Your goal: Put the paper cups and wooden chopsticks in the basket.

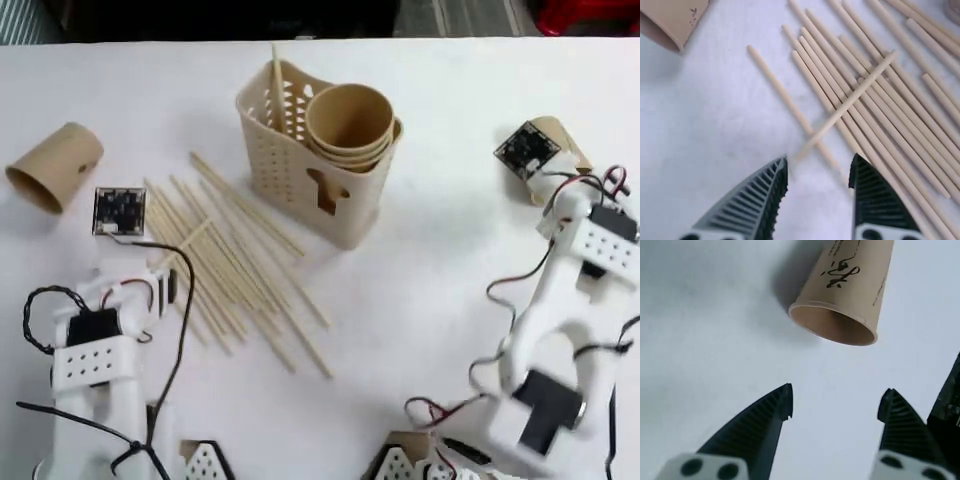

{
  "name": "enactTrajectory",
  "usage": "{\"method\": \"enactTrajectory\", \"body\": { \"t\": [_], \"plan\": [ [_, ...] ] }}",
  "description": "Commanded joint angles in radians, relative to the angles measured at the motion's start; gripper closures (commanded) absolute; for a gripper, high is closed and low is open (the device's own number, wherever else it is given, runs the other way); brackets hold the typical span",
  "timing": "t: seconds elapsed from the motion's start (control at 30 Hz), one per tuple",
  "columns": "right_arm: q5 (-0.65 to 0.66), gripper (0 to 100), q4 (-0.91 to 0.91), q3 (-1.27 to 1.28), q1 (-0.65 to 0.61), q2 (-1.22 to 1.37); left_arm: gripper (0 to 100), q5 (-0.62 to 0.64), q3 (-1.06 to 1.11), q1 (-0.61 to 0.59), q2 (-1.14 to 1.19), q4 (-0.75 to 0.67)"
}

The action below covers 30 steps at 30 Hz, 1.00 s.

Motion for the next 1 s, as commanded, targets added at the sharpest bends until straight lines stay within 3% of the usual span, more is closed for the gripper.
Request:
{"method": "enactTrajectory", "body": {
  "t": [0.0,0.17,0.4,0.57,0.8,0.97],
  "plan": [
    [0.003,71.6,-0.018,-0.19,0.024,0.151,79,-0.009,-0.002,-0.012,-0.019,-0.018],
    [-0.008,71.7,-0.018,-0.43,0.035,0.386,79,-0.009,-0.002,-0.012,-0.019,-0.018],
    [-0.161,71.8,-0.016,-0.715,0.024,0.619,79,-0.009,-0.002,-0.012,-0.019,-0.018],
    [-0.249,72.1,-0.01,-0.776,-0.008,0.696,79,-0.009,-0.002,-0.012,-0.019,-0.018],
    [-0.275,91.1,0.096,-0.784,-0.058,0.673,79,-0.009,-0.002,-0.012,-0.018,-0.018],
    [-0.387,92.6,0.096,-0.784,-0.058,0.661,79,-0.009,0.0,-0.012,-0.018,-0.018]
  ]
}}
